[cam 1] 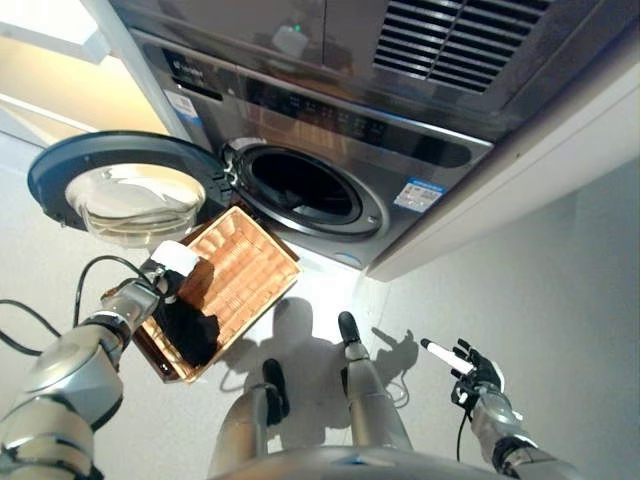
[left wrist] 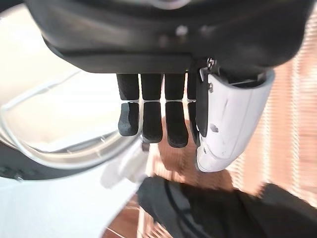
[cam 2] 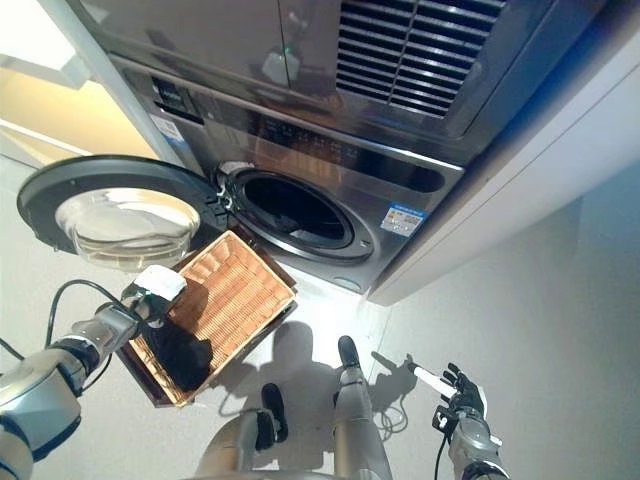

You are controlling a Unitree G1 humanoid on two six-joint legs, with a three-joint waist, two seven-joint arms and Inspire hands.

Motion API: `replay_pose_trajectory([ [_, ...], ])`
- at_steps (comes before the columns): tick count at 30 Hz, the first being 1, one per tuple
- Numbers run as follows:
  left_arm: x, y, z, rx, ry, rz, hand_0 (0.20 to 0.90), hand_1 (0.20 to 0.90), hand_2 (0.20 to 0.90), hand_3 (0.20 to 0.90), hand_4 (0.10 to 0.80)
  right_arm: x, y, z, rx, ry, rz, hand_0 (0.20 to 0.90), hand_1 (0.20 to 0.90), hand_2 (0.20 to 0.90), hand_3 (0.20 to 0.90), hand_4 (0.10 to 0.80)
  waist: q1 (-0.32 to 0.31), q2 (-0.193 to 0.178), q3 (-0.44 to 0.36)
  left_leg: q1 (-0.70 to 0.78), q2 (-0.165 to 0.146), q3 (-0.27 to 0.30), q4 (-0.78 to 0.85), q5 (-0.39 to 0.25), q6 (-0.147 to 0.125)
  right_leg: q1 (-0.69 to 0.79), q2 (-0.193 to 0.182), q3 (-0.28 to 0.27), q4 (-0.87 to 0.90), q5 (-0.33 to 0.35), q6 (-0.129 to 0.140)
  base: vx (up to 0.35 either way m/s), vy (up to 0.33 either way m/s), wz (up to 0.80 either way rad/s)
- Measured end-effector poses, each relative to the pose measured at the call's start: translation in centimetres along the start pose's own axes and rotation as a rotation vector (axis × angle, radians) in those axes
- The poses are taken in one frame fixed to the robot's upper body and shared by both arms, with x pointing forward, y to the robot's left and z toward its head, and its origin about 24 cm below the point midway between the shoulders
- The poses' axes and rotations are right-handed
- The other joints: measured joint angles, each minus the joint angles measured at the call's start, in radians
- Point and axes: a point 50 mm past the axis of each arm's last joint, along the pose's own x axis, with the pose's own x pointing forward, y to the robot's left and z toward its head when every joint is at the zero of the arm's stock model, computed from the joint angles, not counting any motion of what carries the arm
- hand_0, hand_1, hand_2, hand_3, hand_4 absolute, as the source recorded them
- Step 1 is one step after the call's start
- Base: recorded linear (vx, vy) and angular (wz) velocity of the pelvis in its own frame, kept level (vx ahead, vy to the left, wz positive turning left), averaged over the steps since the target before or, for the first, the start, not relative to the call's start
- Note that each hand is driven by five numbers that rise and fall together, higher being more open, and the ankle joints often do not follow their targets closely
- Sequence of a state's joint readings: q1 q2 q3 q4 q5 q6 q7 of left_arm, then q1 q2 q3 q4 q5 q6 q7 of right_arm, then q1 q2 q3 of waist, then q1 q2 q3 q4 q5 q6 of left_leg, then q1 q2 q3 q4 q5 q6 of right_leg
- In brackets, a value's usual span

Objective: Pick up the clothes and place them into the washing machine

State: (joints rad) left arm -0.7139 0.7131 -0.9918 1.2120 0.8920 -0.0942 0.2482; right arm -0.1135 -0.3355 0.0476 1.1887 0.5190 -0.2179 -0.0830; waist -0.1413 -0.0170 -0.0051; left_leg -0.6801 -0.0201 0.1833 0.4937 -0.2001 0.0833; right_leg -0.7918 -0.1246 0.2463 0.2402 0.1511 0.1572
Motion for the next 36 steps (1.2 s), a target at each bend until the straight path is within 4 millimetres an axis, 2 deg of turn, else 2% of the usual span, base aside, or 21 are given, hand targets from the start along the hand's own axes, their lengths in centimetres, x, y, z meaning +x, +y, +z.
replay_pose_trajectory([
  [1, 0.1, 0.4, -0.4, -0.008, 0.011, 0.01, 0.776, 0.776, 0.776, 0.776, 0.712, 0.0, 0.1, 0.0, -0.002, 0.0, 0.002, 0.9, 0.9, 0.9, 0.9, 0.8, 0.0, 0.0, 0.0, 0.0, -0.001, 0.001, -0.005, 0.002, 0.0, -0.001, -0.002, -0.001, -0.003, -0.002, 0.002, -0.016, -0.012, 0.05],
  [2, 0.1, 0.5, -0.4, -0.014, 0.014, 0.014, 0.9, 0.9, 0.9, 0.9, 0.8, 0.0, 0.1, 0.0, -0.003, 0.0, 0.003, 0.9, 0.9, 0.9, 0.9, 0.8, 0.0, 0.0, 0.0, -0.001, -0.002, 0.0, -0.007, 0.003, 0.0, -0.001, -0.002, -0.001, -0.005, -0.004, 0.005, 0.0, 0.0, 0.0],
  [5, -0.1, 0.0, -0.4, -0.054, 0.024, 0.007, 0.9, 0.9, 0.9, 0.9, 0.8, 0.0, 0.0, -0.2, -0.004, 0.006, 0.001, 0.9, 0.9, 0.9, 0.9, 0.8, -0.001, 0.005, -0.001, -0.011, 0.002, -0.001, -0.014, 0.008, 0.003, -0.004, -0.004, -0.009, -0.02, -0.005, 0.006, -0.005, 0.0, 0.02],
  [8, -0.4, -1.4, 0.5, -0.073, 0.01, -0.028, 0.9, 0.9, 0.9, 0.9, 0.8, -0.1, -0.2, -0.4, -0.005, 0.012, -0.006, 0.9, 0.9, 0.9, 0.9, 0.8, -0.004, 0.005, -0.001, -0.019, 0.002, -0.005, -0.011, 0.007, -0.003, -0.018, -0.001, -0.011, -0.004, -0.005, 0.006, -0.01, 0.009, 0.04],
  [11, -0.5, -2.6, 2.3, -0.095, -0.022, -0.068, 0.9, 0.9, 0.9, 0.9, 0.8, -0.1, -0.4, -0.3, -0.004, 0.01, -0.01, 0.9, 0.9, 0.9, 0.9, 0.8, -0.004, 0.007, -0.002, -0.032, 0.003, -0.018, 0.005, 0.003, -0.007, -0.025, 0.004, -0.015, 0.002, -0.002, -0.004, -0.013, 0.024, 0.04],
  [15, -0.3, -2.5, 3.6, -0.112, -0.049, -0.067, 0.9, 0.9, 0.9, 0.9, 0.8, 0.1, -0.4, 0.4, -0.004, -0.011, -0.012, 0.9, 0.9, 0.9, 0.9, 0.8, -0.007, 0.007, -0.004, -0.079, 0.0, -0.022, 0.04, -0.005, 0.003, -0.059, 0.001, -0.015, 0.017, -0.002, -0.003, -0.023, 0.044, 0.06],
  [18, -0.3, -2.6, 3.7, -0.115, -0.051, -0.069, 0.9, 0.9, 0.9, 0.9, 0.8, 0.1, -0.4, 0.5, -0.004, -0.014, -0.011, 0.9, 0.9, 0.9, 0.9, 0.8, -0.009, 0.006, -0.003, -0.103, 0.001, -0.021, 0.064, -0.012, 0.008, -0.072, 0.001, -0.015, 0.022, -0.002, -0.003, -0.027, 0.041, 0.01],
  [22, -0.4, -2.6, 3.8, -0.14, -0.044, -0.07, 0.9, 0.9, 0.9, 0.9, 0.8, 0.1, -0.5, 0.4, -0.005, -0.01, -0.014, 0.9, 0.9, 0.9, 0.9, 0.8, -0.011, 0.005, -0.003, -0.133, 0.004, -0.021, 0.093, -0.02, 0.015, -0.089, 0.001, -0.015, 0.02, -0.012, 0.01, -0.028, 0.037, -0.03],
  [23, -0.4, -2.7, 3.8, -0.145, -0.042, -0.072, 0.9, 0.9, 0.9, 0.9, 0.8, 0.2, -0.4, 0.5, -0.006, -0.009, -0.014, 0.9, 0.9, 0.9, 0.9, 0.8, -0.009, 0.006, -0.003, -0.141, 0.009, -0.021, 0.094, -0.019, 0.02, -0.093, 0.005, -0.015, 0.022, -0.027, 0.03, 0.086, 0.07, -0.09],
  [24, -0.4, -2.8, 3.8, -0.149, -0.04, -0.072, 0.9, 0.9, 0.9, 0.9, 0.8, 0.2, -0.3, 0.6, -0.007, -0.014, -0.009, 0.9, 0.9, 0.9, 0.9, 0.8, -0.005, 0.005, -0.004, -0.148, 0.02, -0.014, 0.096, -0.028, 0.031, -0.099, 0.012, -0.014, 0.043, -0.031, 0.022, -0.03, 0.038, -0.08],
  [25, -0.5, -3.0, 3.5, -0.152, -0.03, -0.076, 0.9, 0.9, 0.9, 0.9, 0.8, 0.2, -0.1, 0.8, -0.007, -0.019, -0.003, 0.9, 0.9, 0.9, 0.9, 0.8, -0.004, 0.003, -0.004, -0.168, 0.041, -0.008, 0.117, -0.034, 0.024, -0.141, 0.035, -0.021, 0.19, -0.098, -0.009, 0.082, 0.058, -0.03],
  [26, -0.6, -3.1, 3.4, -0.15, -0.027, -0.079, 0.9, 0.9, 0.9, 0.9, 0.8, 0.1, -0.3, 0.5, -0.006, -0.009, -0.009, 0.9, 0.9, 0.9, 0.9, 0.8, -0.011, -0.003, 0.0, -0.172, 0.039, -0.007, 0.124, -0.036, 0.018, -0.147, 0.042, -0.03, 0.209, -0.125, -0.015, -0.033, 0.035, -0.06],
  [27, -0.7, -3.3, 3.4, -0.151, -0.023, -0.088, 0.9, 0.9, 0.9, 0.9, 0.8, 0.2, -0.4, 0.7, -0.004, -0.018, -0.014, 0.9, 0.9, 0.9, 0.9, 0.8, -0.008, -0.011, 0.001, -0.185, 0.039, -0.014, 0.145, -0.035, 0.004, -0.161, 0.043, -0.026, 0.212, -0.13, -0.012, 0.075, 0.078, -0.2],
  [30, -1.0, -4.3, 3.7, -0.152, -0.029, -0.115, 0.9, 0.9, 0.9, 0.9, 0.8, 0.3, -0.3, 1.2, -0.002, -0.032, -0.013, 0.9, 0.9, 0.9, 0.9, 0.8, -0.012, -0.022, 0.002, -0.192, 0.04, -0.038, 0.167, -0.043, -0.001, -0.162, 0.063, -0.023, 0.212, -0.115, -0.014, -0.065, 0.039, -0.21],
  [36, -0.8, -3.6, 3.4, -0.151, -0.022, -0.095, 0.9, 0.9, 0.9, 0.9, 0.8, 0.3, -0.5, 1.0, 0.0, -0.026, -0.017, 0.9, 0.9, 0.9, 0.9, 0.8, -0.02, -0.028, 0.003, -0.22, 0.038, -0.04, 0.195, -0.057, 0.011, -0.176, 0.061, -0.017, 0.21, -0.115, -0.015, 0.008, 0.024, -0.02],
])
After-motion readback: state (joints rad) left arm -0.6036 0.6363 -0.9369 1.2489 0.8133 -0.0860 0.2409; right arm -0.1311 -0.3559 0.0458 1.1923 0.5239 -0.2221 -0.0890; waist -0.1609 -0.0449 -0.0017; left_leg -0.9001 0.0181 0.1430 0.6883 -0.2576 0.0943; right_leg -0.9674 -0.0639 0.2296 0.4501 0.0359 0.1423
